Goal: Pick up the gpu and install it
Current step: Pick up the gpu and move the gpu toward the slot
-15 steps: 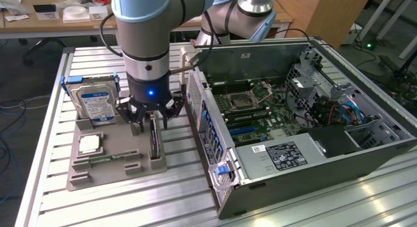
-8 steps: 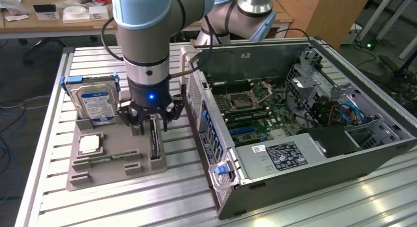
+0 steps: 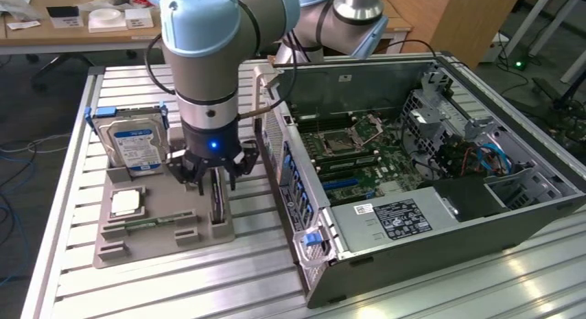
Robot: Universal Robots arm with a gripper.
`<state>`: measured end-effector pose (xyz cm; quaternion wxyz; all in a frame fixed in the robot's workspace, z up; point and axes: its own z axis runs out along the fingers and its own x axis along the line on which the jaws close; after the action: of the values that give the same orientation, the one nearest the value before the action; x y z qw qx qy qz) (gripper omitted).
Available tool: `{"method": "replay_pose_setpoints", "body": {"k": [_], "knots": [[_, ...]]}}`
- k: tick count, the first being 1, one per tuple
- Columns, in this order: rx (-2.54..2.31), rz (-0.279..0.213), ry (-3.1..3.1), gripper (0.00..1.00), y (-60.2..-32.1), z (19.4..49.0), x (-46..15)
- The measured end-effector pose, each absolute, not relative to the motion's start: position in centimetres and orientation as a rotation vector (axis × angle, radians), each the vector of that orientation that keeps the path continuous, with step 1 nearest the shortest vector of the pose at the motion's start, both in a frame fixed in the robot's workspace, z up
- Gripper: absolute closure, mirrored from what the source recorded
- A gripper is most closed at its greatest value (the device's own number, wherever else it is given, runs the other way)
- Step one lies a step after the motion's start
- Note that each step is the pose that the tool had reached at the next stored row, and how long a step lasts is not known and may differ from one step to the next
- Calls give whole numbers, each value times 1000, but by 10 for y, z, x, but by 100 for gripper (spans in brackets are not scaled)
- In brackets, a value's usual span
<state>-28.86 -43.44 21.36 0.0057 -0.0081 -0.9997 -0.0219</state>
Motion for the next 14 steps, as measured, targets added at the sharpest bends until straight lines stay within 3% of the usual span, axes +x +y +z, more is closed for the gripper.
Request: {"method": "replay_pose_setpoints", "body": {"k": [10, 11, 13, 14], "knots": [[-26, -68, -3129, 41, -434, 210, -289], [-25, -68, -3129, 43, -434, 210, -289], [-26, -68, -3129, 55, -434, 210, -289], [-26, -68, -3129, 55, -434, 210, -289]]}}
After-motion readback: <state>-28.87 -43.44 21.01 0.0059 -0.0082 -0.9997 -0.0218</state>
